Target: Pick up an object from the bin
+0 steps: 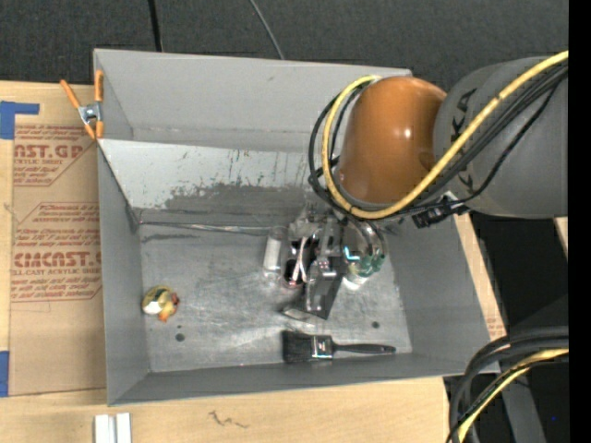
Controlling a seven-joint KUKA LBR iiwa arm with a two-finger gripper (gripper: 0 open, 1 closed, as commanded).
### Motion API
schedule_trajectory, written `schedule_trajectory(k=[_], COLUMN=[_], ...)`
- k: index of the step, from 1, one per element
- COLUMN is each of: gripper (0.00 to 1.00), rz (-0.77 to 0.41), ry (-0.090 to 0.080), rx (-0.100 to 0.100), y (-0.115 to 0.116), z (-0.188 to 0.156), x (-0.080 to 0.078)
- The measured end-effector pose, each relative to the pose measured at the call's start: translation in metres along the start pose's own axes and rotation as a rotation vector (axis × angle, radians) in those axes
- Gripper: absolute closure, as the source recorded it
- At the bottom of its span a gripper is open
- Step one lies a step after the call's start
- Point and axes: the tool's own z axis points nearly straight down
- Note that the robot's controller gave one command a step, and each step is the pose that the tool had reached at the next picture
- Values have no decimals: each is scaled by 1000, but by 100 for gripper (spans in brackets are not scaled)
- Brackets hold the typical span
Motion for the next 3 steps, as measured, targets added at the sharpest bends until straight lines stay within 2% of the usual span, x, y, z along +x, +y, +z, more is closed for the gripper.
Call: schedule_trajectory(k=[1, 2, 3], gripper=[0, 0, 0], rz=[1, -1, -99], ry=[-8, -13, -5], rx=[0, 0, -1], y=[0, -46, -69], z=[-4, 64, 75], x=[-2, -6, -1])
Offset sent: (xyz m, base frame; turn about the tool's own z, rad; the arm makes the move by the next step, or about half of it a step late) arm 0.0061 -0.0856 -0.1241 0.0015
